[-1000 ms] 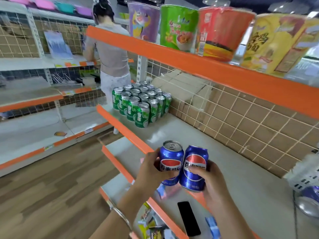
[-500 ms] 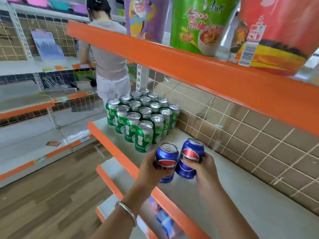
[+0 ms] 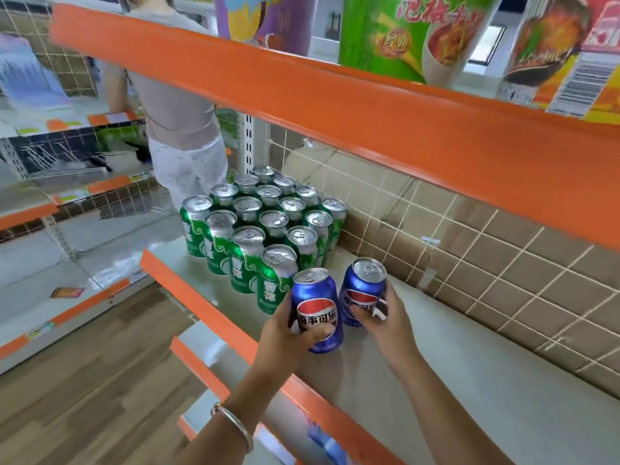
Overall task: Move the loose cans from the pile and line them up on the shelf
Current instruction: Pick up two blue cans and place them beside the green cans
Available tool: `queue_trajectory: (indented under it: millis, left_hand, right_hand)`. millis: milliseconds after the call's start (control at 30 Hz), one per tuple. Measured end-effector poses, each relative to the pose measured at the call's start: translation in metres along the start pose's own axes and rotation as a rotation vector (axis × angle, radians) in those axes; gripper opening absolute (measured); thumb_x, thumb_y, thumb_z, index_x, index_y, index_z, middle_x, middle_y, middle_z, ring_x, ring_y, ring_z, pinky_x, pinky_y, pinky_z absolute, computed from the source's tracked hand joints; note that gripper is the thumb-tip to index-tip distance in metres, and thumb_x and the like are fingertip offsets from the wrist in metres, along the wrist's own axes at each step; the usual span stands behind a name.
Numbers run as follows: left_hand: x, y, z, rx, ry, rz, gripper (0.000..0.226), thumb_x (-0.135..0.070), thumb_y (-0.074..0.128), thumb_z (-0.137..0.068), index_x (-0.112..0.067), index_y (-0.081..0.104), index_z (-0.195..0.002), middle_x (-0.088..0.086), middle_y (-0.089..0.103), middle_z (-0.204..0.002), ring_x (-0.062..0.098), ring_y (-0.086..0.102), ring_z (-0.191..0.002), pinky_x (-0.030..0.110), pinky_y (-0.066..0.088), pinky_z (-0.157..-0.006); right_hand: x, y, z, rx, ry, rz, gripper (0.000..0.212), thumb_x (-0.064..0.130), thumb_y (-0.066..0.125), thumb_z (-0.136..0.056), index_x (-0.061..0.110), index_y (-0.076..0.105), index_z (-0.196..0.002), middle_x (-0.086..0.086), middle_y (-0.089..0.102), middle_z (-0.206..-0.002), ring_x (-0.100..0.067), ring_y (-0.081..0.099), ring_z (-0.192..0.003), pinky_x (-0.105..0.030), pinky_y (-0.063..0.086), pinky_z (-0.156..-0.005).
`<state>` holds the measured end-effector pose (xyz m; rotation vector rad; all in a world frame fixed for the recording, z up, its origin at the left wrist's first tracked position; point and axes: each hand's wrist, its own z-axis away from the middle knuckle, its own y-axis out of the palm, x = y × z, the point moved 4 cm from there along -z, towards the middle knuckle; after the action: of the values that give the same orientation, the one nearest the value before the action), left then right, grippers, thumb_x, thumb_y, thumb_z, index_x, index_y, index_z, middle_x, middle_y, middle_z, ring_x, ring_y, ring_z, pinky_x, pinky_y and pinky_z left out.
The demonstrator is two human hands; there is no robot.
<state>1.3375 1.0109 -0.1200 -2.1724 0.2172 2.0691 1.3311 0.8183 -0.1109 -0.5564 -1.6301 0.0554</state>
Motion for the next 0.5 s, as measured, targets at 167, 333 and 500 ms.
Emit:
queue_trajectory:
  millis: [167,333,500]
  left_hand:
    - [-0.002,0.002,0.01,0.158,0.026,-0.103,0.08,-0.003,0.085,-0.059,-0.033,0.049,-0.125,-0.016,0.067,-0.109,-0.004,0.062,-0.099,0.007,0.044,-0.08]
    - [0.0,-0.002,0.015,0.203,0.024,-0.12,0.077,-0.012,0.086,-0.058,-0.05,0.05,-0.114,-0.022,0.067,-0.106,-0.007,0.06,-0.102,0.014,0.046,-0.088]
    - [-0.001,-0.003,0.014,0.249,0.012,-0.132,0.078,-0.012,0.085,-0.058,-0.047,0.047,-0.117,-0.021,0.065,-0.111,-0.002,0.06,-0.106,0.015,0.046,-0.09]
  right_hand:
    - [0.009,0.007,-0.031,-0.043,0.051,0.022,0.064,0.016,0.078,-0.076,0.022,0.048,-0.132,0.002,0.063,-0.116,-0.016,0.062,-0.102,-0.027,0.047,-0.085]
    - [0.006,0.018,-0.073,-0.077,0.091,0.022,0.064,0.019,0.08,-0.074,0.021,0.051,-0.131,-0.002,0.066,-0.118,-0.021,0.062,-0.106,-0.044,0.048,-0.097]
    - [-0.001,0.022,-0.105,-0.148,0.097,0.098,0.056,0.015,0.078,-0.075,0.023,0.054,-0.125,-0.003,0.067,-0.116,-0.022,0.062,-0.106,-0.043,0.048,-0.096]
